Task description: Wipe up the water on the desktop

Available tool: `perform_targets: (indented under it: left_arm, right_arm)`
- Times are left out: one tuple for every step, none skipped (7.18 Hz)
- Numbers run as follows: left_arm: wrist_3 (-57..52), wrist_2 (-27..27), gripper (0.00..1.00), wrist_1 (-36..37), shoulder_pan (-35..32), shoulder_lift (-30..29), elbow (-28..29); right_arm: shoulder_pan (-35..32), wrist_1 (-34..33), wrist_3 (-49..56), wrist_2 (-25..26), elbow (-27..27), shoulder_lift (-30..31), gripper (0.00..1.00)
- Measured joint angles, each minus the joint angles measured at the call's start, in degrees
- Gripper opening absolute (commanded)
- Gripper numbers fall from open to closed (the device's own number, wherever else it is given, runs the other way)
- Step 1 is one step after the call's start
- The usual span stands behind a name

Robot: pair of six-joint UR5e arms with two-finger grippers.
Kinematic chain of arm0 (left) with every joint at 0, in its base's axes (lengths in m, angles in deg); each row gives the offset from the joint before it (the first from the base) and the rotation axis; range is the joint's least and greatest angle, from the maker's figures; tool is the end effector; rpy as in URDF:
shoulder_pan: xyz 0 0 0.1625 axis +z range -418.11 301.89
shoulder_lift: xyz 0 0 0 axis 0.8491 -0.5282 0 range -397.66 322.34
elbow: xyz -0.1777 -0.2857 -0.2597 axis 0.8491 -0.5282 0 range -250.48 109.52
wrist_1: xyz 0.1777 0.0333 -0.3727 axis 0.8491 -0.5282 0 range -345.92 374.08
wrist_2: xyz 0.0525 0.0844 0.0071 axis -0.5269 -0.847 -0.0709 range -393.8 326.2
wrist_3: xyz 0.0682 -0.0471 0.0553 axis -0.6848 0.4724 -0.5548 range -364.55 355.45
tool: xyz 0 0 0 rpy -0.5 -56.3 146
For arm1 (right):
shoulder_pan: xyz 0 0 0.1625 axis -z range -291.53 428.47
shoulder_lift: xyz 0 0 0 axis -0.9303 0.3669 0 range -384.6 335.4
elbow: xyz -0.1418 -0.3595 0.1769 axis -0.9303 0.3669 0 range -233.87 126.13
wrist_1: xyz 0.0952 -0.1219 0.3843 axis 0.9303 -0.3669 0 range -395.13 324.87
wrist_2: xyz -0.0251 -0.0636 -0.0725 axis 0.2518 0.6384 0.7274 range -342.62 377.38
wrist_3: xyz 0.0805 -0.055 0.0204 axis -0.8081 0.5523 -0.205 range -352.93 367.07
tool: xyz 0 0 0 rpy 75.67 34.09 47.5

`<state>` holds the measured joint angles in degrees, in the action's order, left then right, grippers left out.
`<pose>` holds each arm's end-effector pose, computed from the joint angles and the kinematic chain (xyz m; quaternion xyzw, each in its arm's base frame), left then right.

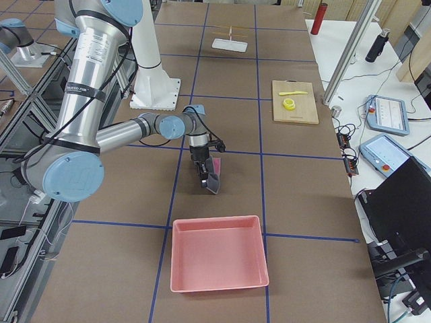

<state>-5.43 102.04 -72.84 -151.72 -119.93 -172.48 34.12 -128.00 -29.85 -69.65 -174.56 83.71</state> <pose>-0.0890 -0.4302 0.6219 0.0247 0.3887 -0.0179 0.9209 -0.2226 -0.3199 0.5635 0.0760 -0.0421 -0.1600 0.9833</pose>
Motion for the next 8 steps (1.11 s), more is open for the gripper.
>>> perform_targets:
  left_arm:
    - [0.0,0.0,0.99,0.0,0.0,0.0,0.0]
    - [0.0,0.0,0.99,0.0,0.0,0.0,0.0]
    - [0.0,0.0,0.99,0.0,0.0,0.1,0.0]
    - [0.0,0.0,0.99,0.0,0.0,0.1,-0.1]
    - [0.0,0.0,0.99,0.0,0.0,0.0,-0.1]
    - [0.0,0.0,0.99,0.0,0.0,0.0,-0.1]
    - [0.0,0.0,0.99,0.0,0.0,0.0,-0.1]
    - [0.0,0.0,0.99,0.0,0.0,0.0,-0.2]
  right_arm:
    - [-2.7,0.9,3.1,1.0,1.8,1.2,0.00]
    - [-5.1,1.2,5.7,2.0,3.5,1.5,0.00]
    - [-6.3,1.4,7.0,2.5,4.2,0.8,0.00]
    - [-6.8,1.4,7.2,1.6,4.1,-1.0,0.00]
    - [-6.9,1.4,5.8,-0.8,3.8,-4.0,0.00]
    - [-6.7,1.5,3.4,-3.4,3.6,-7.5,0.00]
    - [-5.8,1.5,0.4,-5.6,3.5,-11.0,0.00]
    - [-3.4,1.5,-4.2,-7.0,3.4,-14.7,0.00]
